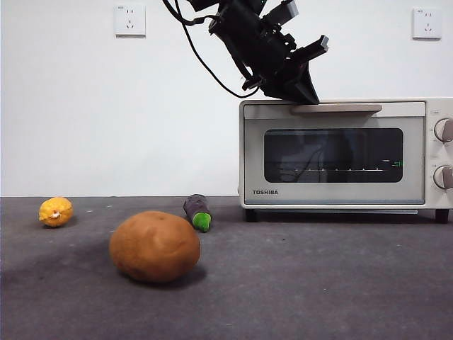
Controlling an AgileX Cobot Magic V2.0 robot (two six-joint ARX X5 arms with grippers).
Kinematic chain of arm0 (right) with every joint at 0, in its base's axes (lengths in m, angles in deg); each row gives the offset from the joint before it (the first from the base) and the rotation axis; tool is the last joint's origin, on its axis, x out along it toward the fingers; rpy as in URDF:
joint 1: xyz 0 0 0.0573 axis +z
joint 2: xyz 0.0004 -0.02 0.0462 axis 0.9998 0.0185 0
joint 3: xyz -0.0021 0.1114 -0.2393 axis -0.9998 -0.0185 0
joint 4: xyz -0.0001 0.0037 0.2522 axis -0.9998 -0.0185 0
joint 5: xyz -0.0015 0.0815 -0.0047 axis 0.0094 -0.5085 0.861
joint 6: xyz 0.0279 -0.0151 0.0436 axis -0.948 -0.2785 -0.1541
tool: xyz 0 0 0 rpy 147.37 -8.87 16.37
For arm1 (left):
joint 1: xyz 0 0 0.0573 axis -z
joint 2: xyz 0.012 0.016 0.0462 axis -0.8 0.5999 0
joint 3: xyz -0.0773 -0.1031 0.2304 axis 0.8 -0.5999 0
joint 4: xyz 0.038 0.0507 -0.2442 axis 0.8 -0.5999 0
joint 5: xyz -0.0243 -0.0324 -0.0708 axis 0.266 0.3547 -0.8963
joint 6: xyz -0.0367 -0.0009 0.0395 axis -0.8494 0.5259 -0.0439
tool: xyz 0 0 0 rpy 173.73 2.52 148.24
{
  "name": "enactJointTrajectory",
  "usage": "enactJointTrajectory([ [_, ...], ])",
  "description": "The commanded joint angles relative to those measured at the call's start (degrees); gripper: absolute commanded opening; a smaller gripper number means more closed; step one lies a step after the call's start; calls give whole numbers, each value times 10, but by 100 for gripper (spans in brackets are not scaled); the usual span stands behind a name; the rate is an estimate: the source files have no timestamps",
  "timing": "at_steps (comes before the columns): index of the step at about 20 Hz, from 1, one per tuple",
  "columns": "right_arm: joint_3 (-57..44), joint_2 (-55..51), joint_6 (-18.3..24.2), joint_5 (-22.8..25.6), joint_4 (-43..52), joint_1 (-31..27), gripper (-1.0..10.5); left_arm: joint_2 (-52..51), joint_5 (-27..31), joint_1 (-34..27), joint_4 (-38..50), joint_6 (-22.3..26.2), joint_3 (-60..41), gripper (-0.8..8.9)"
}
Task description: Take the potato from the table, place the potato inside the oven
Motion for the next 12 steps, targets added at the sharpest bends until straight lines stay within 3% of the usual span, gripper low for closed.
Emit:
enactJointTrajectory([
  [1, 2, -1, 4, -1, 2, 0, 1, 34, 6, 8, -47, 4, -12, -7],
  [12, 2, -5, 4, -1, -21, 0, 1, 40, 36, 33, -83, 4, -12, -7],
])
